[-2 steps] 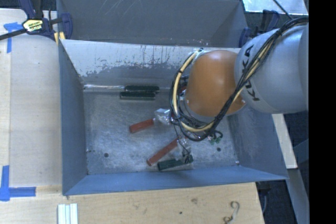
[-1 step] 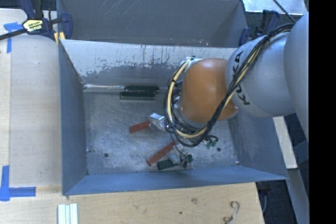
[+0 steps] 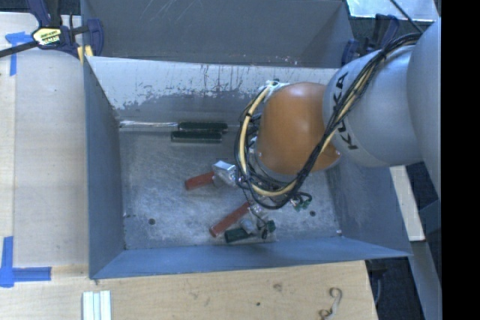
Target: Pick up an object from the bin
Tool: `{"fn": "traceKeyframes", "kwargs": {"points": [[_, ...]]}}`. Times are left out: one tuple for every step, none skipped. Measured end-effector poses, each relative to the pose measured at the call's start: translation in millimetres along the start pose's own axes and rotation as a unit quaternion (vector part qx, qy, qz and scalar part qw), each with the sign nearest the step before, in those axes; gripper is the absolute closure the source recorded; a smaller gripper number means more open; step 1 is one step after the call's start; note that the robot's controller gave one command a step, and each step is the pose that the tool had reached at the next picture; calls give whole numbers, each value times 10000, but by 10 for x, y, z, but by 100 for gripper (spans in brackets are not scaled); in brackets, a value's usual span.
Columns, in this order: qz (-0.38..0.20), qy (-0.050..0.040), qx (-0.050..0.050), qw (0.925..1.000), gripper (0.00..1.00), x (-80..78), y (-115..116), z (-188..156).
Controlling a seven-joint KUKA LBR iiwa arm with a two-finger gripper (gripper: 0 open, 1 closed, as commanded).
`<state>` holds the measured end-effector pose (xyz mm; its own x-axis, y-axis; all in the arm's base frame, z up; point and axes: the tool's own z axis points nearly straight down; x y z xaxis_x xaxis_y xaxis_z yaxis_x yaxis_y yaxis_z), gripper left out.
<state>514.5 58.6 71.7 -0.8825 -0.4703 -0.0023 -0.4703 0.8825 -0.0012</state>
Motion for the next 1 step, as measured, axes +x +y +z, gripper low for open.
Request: {"fn": "traceKeyframes", "kwargs": {"points": [[0, -12, 1, 10000, 100, -8, 1, -4]]}}
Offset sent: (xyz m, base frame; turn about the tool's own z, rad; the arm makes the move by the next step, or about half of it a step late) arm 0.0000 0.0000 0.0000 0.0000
